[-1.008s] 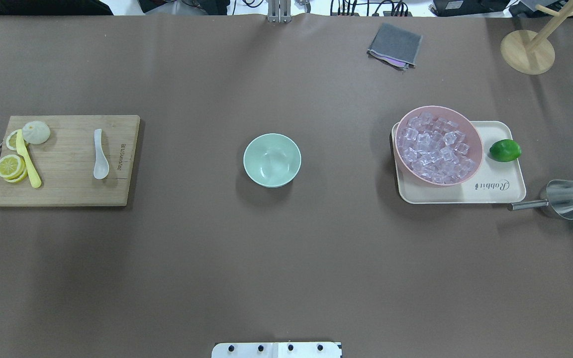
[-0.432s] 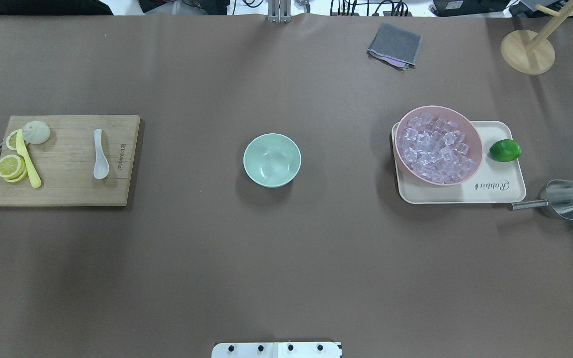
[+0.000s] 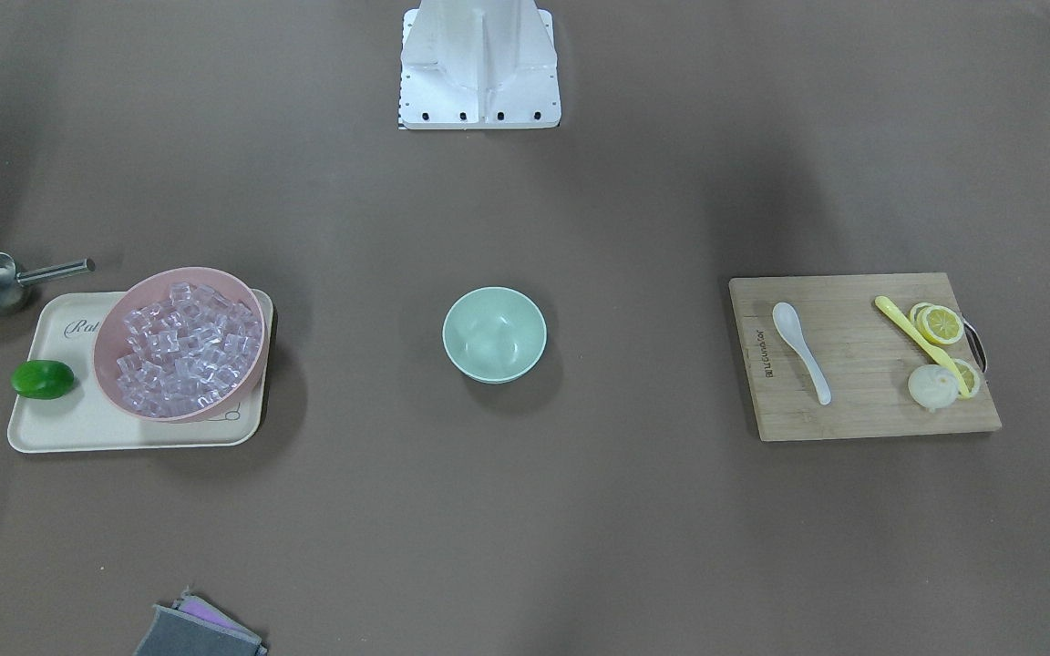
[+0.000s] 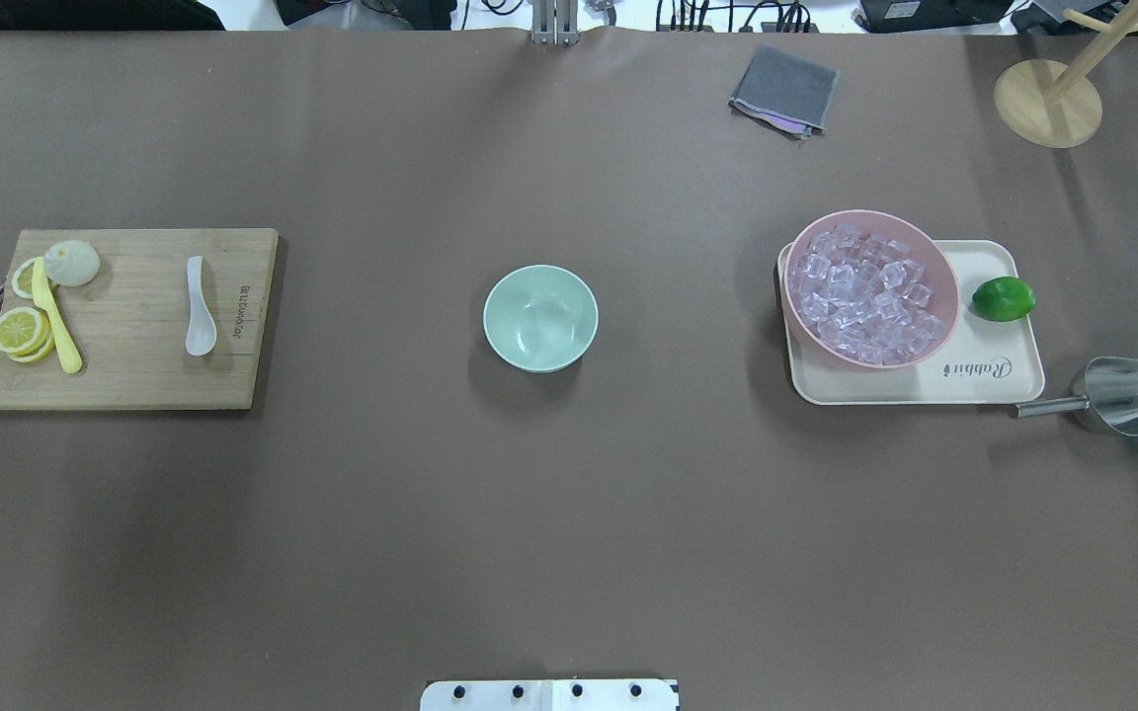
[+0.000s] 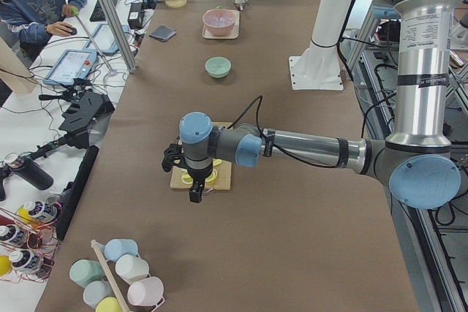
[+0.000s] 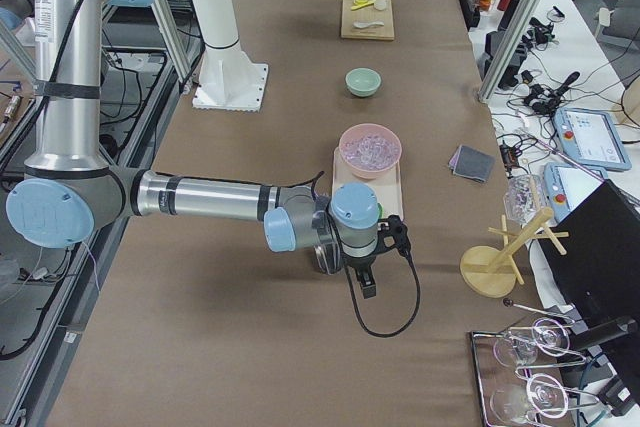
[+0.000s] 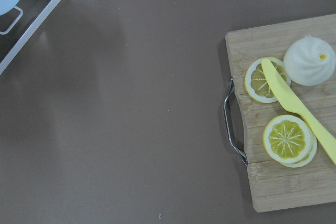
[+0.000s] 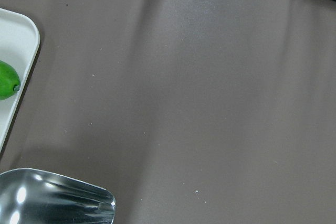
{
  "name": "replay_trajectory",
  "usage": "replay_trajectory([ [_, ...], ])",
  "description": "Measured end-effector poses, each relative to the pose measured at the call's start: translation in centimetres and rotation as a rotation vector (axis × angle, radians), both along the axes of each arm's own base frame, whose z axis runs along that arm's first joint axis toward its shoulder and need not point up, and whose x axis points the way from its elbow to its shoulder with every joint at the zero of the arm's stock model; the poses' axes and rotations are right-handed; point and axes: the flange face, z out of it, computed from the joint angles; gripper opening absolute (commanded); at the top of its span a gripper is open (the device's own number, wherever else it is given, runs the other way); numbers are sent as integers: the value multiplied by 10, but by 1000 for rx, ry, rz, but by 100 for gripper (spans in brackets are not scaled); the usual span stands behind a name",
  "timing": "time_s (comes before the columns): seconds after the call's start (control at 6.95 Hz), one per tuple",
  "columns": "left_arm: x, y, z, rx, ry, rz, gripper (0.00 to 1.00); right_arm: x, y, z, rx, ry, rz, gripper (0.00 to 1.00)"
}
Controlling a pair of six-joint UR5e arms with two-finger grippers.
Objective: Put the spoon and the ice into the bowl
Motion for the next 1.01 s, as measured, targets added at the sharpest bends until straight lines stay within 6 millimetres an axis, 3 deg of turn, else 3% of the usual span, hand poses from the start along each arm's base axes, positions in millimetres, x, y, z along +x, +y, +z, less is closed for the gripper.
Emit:
replay_trajectory([
  [1.01,2,-2,-2,4,5,-3,98,-12,-4,-1,7,-7,-27,100],
])
